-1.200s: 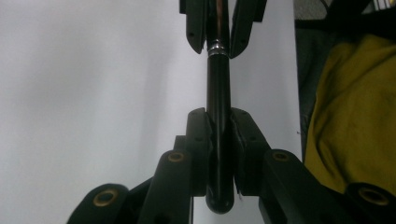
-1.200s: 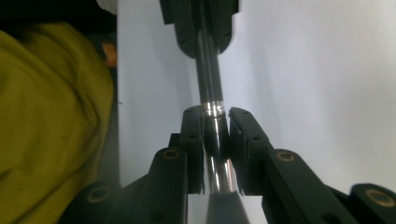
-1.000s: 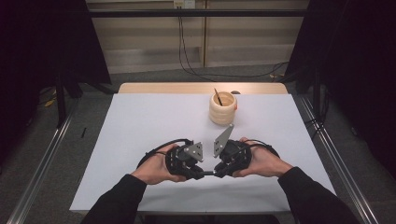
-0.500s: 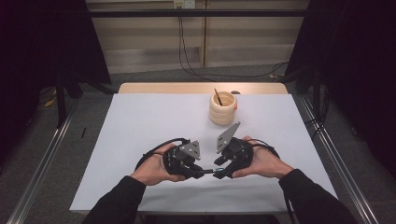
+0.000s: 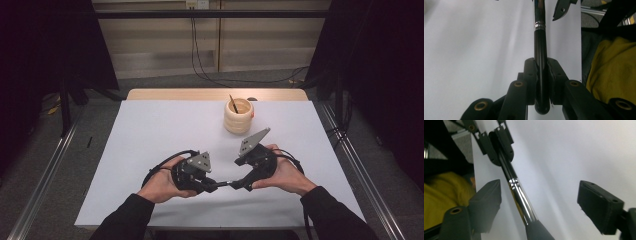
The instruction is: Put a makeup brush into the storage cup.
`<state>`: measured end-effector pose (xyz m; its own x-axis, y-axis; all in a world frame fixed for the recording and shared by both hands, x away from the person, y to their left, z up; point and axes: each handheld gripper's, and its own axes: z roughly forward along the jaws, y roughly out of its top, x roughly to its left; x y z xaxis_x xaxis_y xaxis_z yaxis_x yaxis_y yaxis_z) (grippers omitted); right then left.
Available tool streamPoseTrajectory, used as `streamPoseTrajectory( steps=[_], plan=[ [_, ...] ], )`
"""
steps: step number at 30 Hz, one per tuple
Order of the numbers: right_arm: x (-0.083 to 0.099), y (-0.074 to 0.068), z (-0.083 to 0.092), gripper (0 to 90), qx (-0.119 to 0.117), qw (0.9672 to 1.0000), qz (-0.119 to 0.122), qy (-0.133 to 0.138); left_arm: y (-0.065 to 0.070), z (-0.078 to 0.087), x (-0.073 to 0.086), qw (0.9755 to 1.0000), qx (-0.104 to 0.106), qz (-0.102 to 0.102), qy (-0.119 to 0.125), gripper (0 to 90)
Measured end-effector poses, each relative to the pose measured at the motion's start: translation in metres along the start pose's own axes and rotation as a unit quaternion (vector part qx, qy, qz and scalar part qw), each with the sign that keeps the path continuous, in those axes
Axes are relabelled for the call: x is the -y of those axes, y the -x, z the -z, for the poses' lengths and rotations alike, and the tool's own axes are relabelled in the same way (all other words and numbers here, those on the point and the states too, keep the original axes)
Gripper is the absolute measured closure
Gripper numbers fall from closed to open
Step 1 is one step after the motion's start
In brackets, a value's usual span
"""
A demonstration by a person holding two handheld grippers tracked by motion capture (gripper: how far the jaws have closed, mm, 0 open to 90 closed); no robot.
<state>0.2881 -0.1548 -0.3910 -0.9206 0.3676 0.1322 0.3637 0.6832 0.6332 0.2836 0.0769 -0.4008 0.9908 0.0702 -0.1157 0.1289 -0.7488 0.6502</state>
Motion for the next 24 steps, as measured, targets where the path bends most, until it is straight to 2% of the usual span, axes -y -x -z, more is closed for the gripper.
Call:
streamPoseTrajectory(
  steps=[1, 3, 4, 6, 13, 17, 21, 24],
  plan=[
    [0.001, 0.000, 0.001, 17.1, -0.002, 1.0000, -0.006, 0.007, 0.001, 0.000, 0.001, 1.0000, -0.004, 0.004, 0.003, 79.4],
    [0.004, 0.000, 0.002, 13.0, 0.008, 0.9997, -0.002, 0.021, 0.000, 0.001, 0.002, 0.9999, -0.008, 0.008, 0.004, 79.4],
    [0.005, 0.001, 0.002, 12.4, 0.009, 0.9995, -0.005, 0.030, 0.000, 0.000, 0.003, 0.9999, -0.007, 0.009, 0.012, 79.4],
    [0.008, 0.002, 0.003, 9.2, 0.004, 0.9992, -0.005, 0.039, -0.001, 0.000, 0.006, 0.9996, -0.008, 0.016, 0.020, 79.4],
    [0.011, 0.002, 0.009, 9.7, 0.005, 0.9971, -0.015, 0.075, 0.000, -0.001, 0.011, 0.9992, -0.005, 0.030, 0.027, 79.4],
    [0.014, 0.005, 0.010, 12.6, 0.026, 0.9955, -0.021, 0.089, 0.000, -0.002, 0.014, 0.9992, -0.007, 0.029, 0.028, 79.4],
    [0.022, 0.007, 0.012, 14.2, 0.042, 0.9924, -0.041, 0.108, 0.000, -0.002, 0.018, 0.9988, -0.012, 0.038, 0.029, 79.4],
    [0.027, 0.009, 0.015, 14.5, 0.043, 0.9909, -0.049, 0.117, -0.002, -0.003, 0.022, 0.9981, -0.015, 0.047, 0.038, 79.4]
  ],
)
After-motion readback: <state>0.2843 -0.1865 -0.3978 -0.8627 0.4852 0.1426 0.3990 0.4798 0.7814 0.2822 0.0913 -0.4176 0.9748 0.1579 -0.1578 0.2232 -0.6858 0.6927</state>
